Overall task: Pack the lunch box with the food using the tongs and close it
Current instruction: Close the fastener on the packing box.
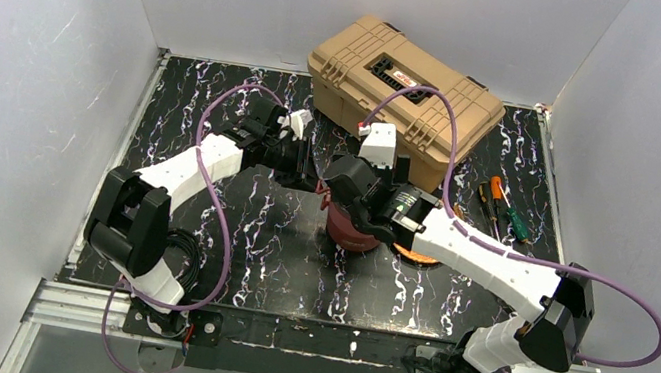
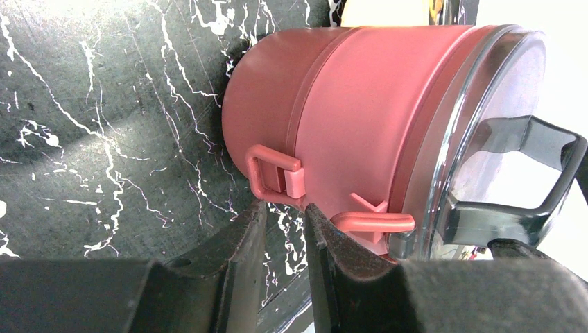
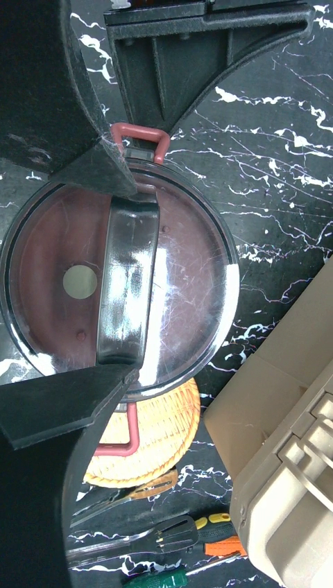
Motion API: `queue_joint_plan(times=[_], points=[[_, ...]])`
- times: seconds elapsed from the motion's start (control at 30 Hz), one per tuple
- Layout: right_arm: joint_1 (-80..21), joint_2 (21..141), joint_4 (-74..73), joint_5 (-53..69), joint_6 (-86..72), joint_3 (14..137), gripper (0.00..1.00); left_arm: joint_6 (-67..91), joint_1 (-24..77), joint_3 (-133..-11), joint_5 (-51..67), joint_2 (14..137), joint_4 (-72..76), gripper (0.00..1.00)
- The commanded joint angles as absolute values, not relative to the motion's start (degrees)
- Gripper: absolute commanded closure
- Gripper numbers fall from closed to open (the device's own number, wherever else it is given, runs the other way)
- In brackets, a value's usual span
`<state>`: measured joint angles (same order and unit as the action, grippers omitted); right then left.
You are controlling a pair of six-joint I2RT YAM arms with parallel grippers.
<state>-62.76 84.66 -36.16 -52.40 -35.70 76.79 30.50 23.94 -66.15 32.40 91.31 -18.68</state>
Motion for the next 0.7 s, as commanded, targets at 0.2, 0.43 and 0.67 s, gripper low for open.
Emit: queue_joint_plan(times=[0.2, 0.43, 0.67], points=[[-61.12, 82.19, -41.12, -41.27, -20.74, 82.47, 0.02, 24.36, 19.2, -69.65, 29.74, 88.37, -26.72, 0.58], [-54.02, 78.86, -39.83, -21.68, -2.75, 83.33, 0.02, 22.1, 15.68, -70.75, 29.55, 86.02, -28.01, 0.51], [-49.86, 77.86, -37.13, -7.17, 8.97, 82.4, 0.02, 20.32, 15.38, -69.86, 29.14, 85.84, -29.47, 0.5]])
